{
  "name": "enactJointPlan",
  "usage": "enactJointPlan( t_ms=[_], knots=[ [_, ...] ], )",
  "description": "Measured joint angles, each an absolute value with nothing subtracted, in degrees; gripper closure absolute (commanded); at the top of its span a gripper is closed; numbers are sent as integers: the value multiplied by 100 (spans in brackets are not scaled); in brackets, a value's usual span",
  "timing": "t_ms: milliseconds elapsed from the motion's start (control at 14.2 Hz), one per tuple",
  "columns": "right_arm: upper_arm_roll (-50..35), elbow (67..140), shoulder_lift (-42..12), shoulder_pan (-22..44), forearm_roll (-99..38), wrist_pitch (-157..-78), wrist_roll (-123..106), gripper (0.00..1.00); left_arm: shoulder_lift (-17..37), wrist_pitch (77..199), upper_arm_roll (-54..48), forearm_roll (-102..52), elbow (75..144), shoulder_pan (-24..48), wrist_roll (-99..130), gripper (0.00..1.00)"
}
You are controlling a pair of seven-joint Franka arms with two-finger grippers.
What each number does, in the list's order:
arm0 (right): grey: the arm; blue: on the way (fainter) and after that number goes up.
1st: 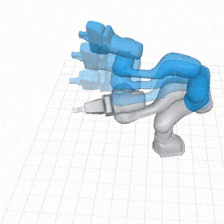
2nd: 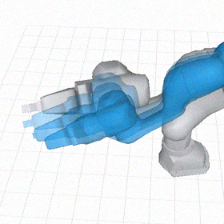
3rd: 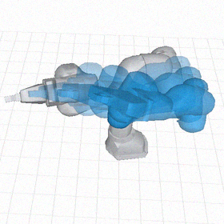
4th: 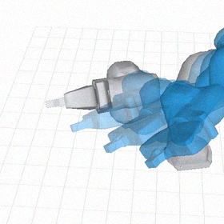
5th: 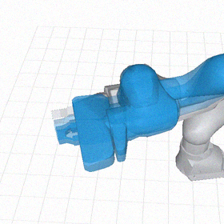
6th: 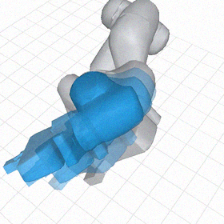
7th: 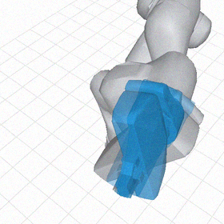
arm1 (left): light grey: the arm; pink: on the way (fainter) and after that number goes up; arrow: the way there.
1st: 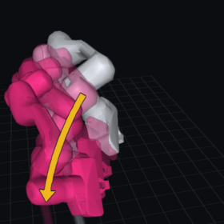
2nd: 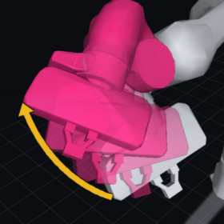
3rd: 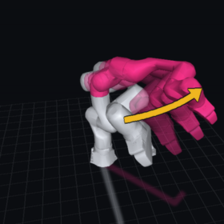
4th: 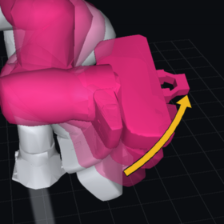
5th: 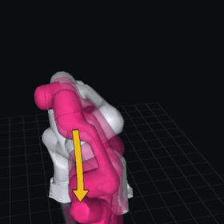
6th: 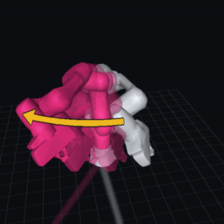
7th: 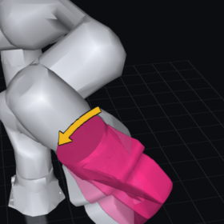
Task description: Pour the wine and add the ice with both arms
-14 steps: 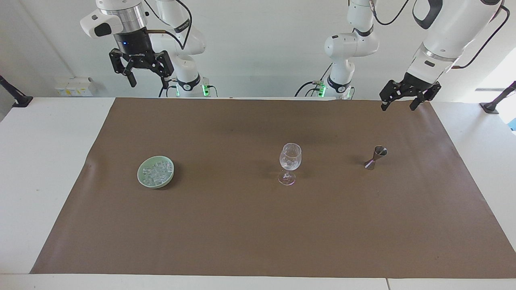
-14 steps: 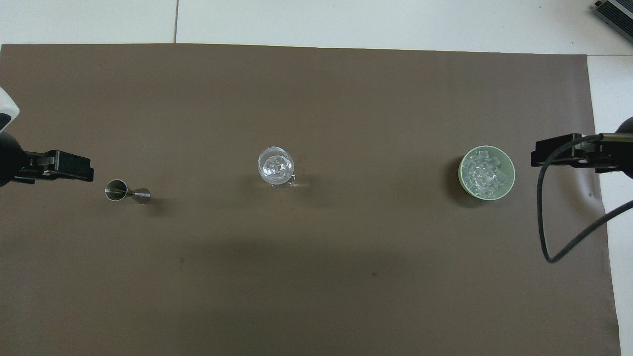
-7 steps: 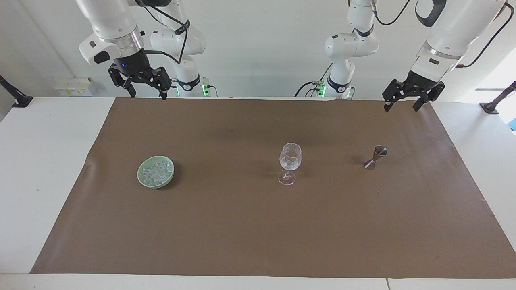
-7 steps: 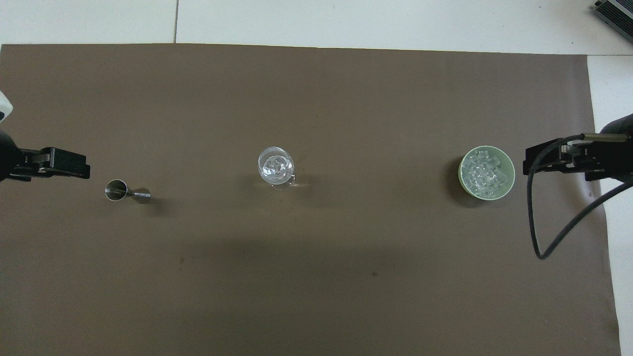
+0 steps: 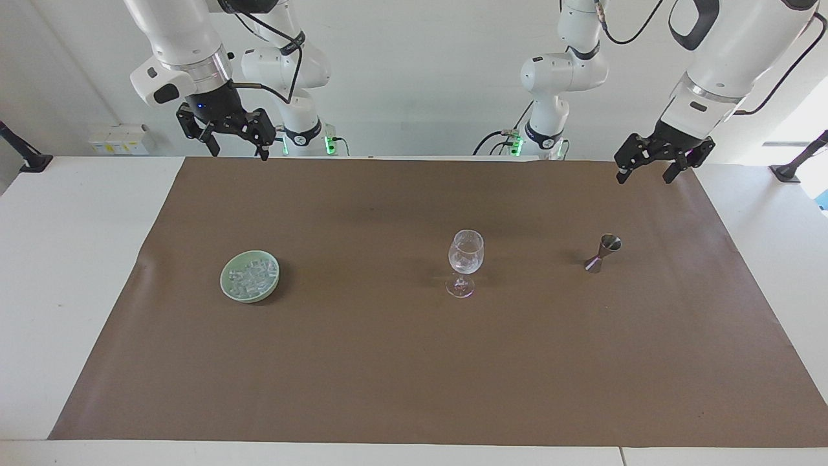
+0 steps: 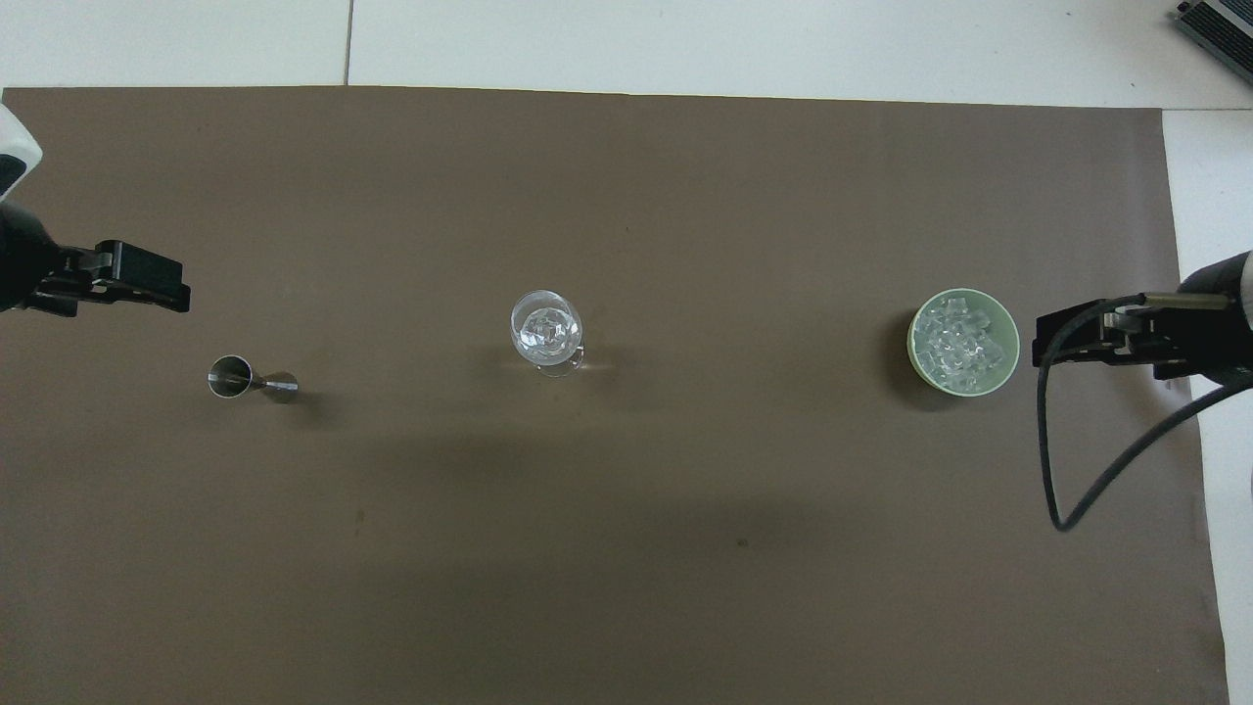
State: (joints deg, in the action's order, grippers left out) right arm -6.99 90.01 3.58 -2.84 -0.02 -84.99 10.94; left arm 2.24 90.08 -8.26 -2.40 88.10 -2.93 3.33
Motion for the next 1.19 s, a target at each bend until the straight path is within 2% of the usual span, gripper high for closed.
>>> enactJointPlan(
  t_ms=[421, 1193],
  knots=[
    [-583, 9001, 405, -335, -1, -8514, 1051, 0, 111, 9381, -834, -239, 9280, -230, 329, 0],
    [-482, 9042, 471, -229, -1, -8685, 1055, 0, -96, 9239, -786, -214, 9359, -253, -4, 0]
  ],
)
